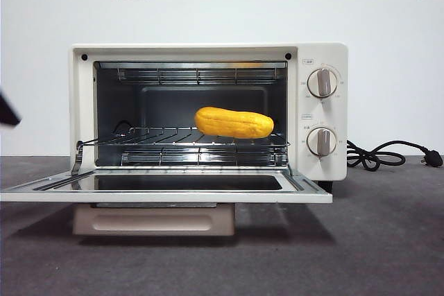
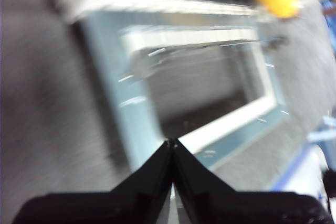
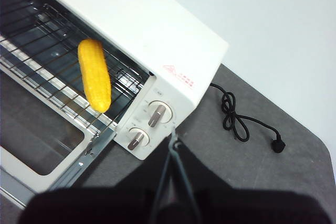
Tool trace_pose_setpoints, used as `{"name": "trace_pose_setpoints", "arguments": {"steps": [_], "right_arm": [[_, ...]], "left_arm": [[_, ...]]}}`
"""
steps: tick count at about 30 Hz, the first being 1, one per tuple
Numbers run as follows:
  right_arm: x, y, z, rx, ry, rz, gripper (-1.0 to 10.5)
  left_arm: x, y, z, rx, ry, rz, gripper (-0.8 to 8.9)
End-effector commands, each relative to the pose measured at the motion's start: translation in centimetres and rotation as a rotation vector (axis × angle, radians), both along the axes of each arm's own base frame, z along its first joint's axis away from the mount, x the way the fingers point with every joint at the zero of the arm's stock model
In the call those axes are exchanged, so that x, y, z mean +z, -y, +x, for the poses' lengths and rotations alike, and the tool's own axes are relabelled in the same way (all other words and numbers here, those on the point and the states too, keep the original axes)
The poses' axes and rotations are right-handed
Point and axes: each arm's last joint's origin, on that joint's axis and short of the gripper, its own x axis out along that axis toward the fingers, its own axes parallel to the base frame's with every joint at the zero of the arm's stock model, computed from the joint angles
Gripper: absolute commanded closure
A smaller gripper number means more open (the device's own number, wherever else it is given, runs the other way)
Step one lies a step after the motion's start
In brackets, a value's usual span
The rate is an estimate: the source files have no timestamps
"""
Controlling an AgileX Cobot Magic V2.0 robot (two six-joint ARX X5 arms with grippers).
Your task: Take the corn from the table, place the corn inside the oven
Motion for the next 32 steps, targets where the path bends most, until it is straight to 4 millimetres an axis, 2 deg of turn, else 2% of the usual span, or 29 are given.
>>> {"name": "trace_pose_setpoints", "arguments": {"steps": [1,5,10,15,25,32], "right_arm": [[0.1,0.1,0.0,-0.011,0.004,0.017,9.6],[0.1,0.1,0.0,-0.014,0.005,0.014,9.6],[0.1,0.1,0.0,-0.014,0.005,0.014,9.6],[0.1,0.1,0.0,-0.014,0.005,0.014,9.6],[0.1,0.1,0.0,-0.014,0.005,0.014,9.6],[0.1,0.1,0.0,-0.014,0.005,0.015,9.6]], "left_arm": [[-1.9,-0.3,-0.7,0.048,-0.037,-0.029,8.22],[-3.5,-0.5,-1.4,0.092,-0.065,-0.003,8.22],[-3.9,-0.7,-1.5,0.161,-0.106,0.089,8.22],[-4.2,-0.1,-1.2,0.127,-0.106,0.093,8.22],[-6.7,2.0,-0.1,0.041,-0.198,0.095,8.22],[-6.8,2.2,-0.1,0.029,-0.207,0.083,8.21]]}}
